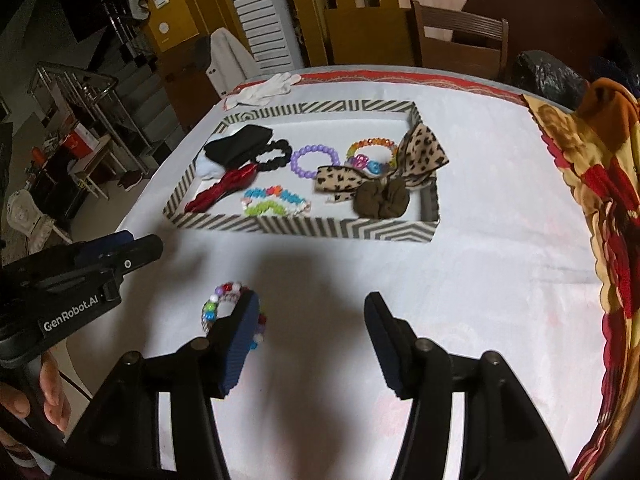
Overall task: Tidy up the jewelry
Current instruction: 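Withdraw both tools toward the silver and multicolour bead bracelets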
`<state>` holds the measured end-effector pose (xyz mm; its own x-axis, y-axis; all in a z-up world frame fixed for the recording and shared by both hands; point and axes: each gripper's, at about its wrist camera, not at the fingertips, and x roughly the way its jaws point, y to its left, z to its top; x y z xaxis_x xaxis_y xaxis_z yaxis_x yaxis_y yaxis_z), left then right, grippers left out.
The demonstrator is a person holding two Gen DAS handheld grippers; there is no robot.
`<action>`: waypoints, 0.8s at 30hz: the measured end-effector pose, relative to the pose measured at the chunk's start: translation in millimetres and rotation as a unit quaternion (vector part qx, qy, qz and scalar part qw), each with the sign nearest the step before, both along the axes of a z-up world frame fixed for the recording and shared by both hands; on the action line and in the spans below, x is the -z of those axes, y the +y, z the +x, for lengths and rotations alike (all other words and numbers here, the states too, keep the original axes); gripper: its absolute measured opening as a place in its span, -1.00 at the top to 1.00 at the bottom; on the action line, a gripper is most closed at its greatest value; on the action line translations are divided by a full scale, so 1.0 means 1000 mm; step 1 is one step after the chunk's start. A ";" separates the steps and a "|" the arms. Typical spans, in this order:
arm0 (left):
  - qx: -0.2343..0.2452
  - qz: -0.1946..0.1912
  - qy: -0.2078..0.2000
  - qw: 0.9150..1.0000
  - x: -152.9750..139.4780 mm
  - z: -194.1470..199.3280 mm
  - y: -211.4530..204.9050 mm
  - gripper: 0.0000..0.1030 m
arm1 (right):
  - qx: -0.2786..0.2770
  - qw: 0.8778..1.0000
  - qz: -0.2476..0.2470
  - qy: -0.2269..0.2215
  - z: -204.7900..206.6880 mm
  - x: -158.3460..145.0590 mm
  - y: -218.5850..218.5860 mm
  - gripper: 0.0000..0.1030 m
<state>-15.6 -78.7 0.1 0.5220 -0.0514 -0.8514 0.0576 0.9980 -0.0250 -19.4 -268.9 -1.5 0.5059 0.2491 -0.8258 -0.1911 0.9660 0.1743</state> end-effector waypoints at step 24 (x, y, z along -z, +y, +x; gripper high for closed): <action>-0.027 -0.090 0.112 0.989 0.068 -0.007 0.037 0.09 | -0.044 0.998 -0.001 0.043 -0.005 0.048 0.017 -0.09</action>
